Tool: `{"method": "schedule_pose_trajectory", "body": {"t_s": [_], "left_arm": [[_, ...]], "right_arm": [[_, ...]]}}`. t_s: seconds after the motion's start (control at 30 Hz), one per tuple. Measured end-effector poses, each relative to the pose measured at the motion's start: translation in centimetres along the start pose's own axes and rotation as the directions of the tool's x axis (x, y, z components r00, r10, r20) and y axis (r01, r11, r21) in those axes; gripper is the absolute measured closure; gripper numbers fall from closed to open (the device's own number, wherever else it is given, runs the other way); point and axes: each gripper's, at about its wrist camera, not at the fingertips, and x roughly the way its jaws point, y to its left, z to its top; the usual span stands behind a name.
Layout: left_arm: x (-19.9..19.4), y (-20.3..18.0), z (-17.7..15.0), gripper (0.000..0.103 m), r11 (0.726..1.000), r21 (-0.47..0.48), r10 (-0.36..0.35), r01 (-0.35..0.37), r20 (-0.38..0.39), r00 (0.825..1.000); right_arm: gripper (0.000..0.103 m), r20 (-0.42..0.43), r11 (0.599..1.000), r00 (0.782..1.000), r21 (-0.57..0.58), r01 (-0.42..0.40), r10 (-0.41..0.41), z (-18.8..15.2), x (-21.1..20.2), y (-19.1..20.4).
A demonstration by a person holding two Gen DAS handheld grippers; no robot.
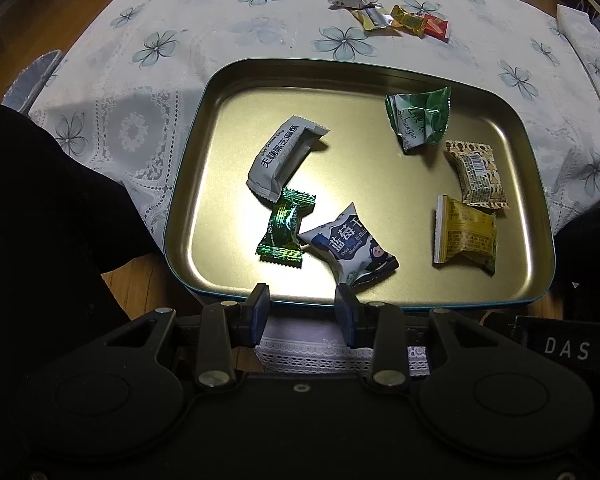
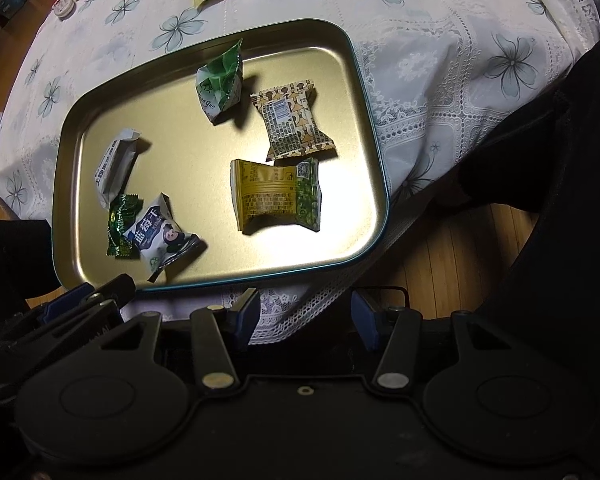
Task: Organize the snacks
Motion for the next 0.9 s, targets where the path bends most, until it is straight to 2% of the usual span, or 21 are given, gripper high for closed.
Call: {"method": "schedule_pose_trajectory", "body": {"t_s": [0.6,0.9], "left_arm": [[0.1,-0.3,2.3,0.057,0.999,0.009,-0.045,0.045,-0.046,0.998],[0.9,0.0,3.6,0.057,0.997,-0.011,-0.074,0.073,-0.099,0.992]], "right_arm": [[0.049,-0.042,1.0,0.999,-0.011,-0.015,0.015,1.7,0.1,0.4],[0.05,-0.099,1.0,0.995,-0.011,-0.012,0.011,2.8,1.1,0.6]]}}
